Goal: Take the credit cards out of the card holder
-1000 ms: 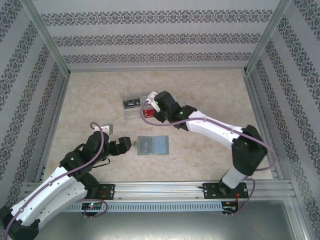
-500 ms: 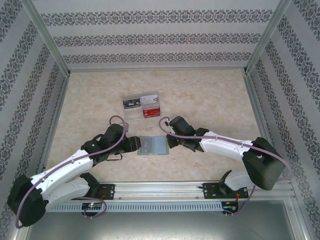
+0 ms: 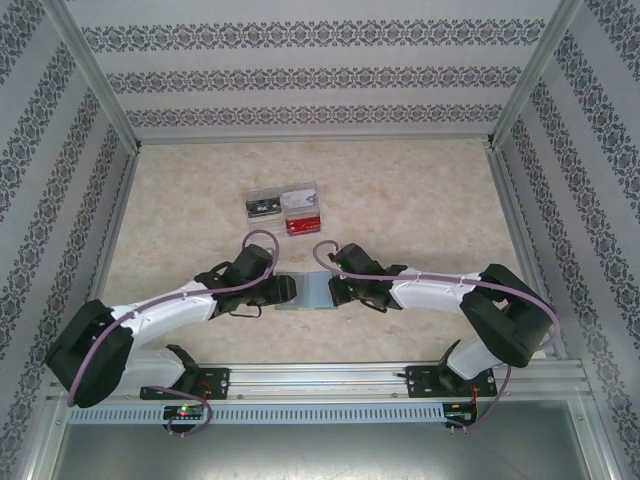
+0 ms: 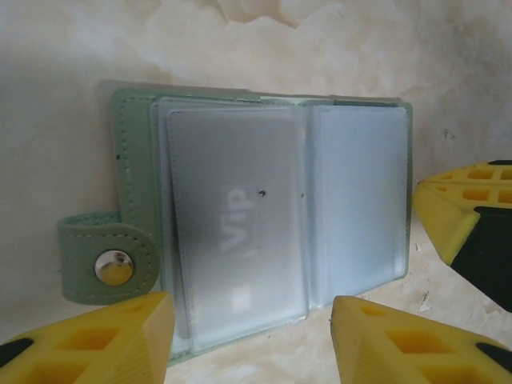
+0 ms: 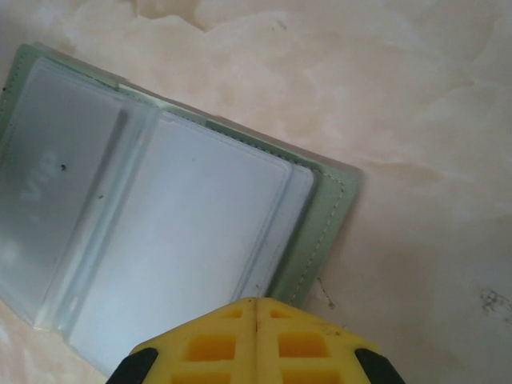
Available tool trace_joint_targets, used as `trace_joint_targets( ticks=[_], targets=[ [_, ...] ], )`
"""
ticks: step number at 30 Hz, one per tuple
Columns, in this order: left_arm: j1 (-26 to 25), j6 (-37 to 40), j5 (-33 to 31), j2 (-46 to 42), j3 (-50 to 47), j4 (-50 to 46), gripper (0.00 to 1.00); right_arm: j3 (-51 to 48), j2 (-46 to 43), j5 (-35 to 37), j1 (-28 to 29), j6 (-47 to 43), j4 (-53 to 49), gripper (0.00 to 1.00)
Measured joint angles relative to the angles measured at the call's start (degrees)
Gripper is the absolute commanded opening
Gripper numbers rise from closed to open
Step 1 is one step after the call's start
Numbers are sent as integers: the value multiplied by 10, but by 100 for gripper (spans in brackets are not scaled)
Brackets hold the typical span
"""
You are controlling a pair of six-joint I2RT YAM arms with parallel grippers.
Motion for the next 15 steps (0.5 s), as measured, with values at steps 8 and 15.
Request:
trace_joint_targets(
  ticks=[8,15],
  targets=[
    [0,0,14,42,20,22,53,-9,6,10,0,7,3,0],
    [0,0,10,63,22,21,52,-9,12,12,0,11,7,1]
  ],
)
